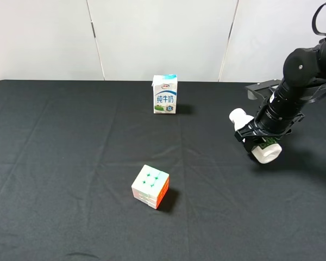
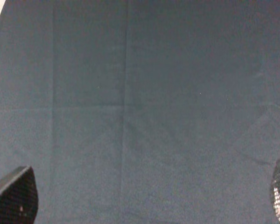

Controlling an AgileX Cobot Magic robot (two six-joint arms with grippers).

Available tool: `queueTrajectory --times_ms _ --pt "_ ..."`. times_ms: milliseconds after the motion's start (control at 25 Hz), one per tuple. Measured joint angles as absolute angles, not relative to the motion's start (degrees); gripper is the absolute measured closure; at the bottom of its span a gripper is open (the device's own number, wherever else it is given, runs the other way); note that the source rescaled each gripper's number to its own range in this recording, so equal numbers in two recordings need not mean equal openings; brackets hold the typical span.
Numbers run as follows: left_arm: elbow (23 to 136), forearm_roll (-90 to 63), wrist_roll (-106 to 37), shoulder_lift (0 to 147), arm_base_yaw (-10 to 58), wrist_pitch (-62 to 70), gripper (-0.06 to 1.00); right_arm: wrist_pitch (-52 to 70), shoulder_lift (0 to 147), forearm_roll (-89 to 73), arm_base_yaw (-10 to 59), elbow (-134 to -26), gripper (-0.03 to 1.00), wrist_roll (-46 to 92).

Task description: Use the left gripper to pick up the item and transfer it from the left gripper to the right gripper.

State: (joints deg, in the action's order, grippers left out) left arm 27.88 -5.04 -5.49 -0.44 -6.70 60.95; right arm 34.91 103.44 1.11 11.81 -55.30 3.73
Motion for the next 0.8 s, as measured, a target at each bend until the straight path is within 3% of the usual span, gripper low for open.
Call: queueTrajectory --times_ms 40,80,160,200,400,800 --pt "27.9 -5.0 -5.5 -0.4 -6.7 61.0 -0.06 34.5 103.4 1.0 11.8 -55.3 0.40 2.8" --pt "27.9 -5.0 -5.5 -0.4 -6.7 61.0 -0.06 34.5 103.4 1.0 11.8 -55.3 0.40 2.8" --pt "27.9 -5.0 -5.5 -0.4 -6.7 61.0 -0.06 34.1 103.4 0.9 11.8 -55.4 0.07 0.7" --pt "27.9 -5.0 -5.5 -0.4 -6.7 61.0 -0.06 34.1 103.4 0.8 11.8 -55.4 0.03 0.6" --pt "27.9 -5.0 -5.5 -0.4 -6.7 61.0 -0.06 34.1 103.4 0.7 11.8 -55.4 -0.03 0.0" --pt "27.9 -5.0 -5.5 -0.4 -6.7 61.0 -0.06 42.5 94.9 0.0 11.8 -56.5 -0.03 0.0"
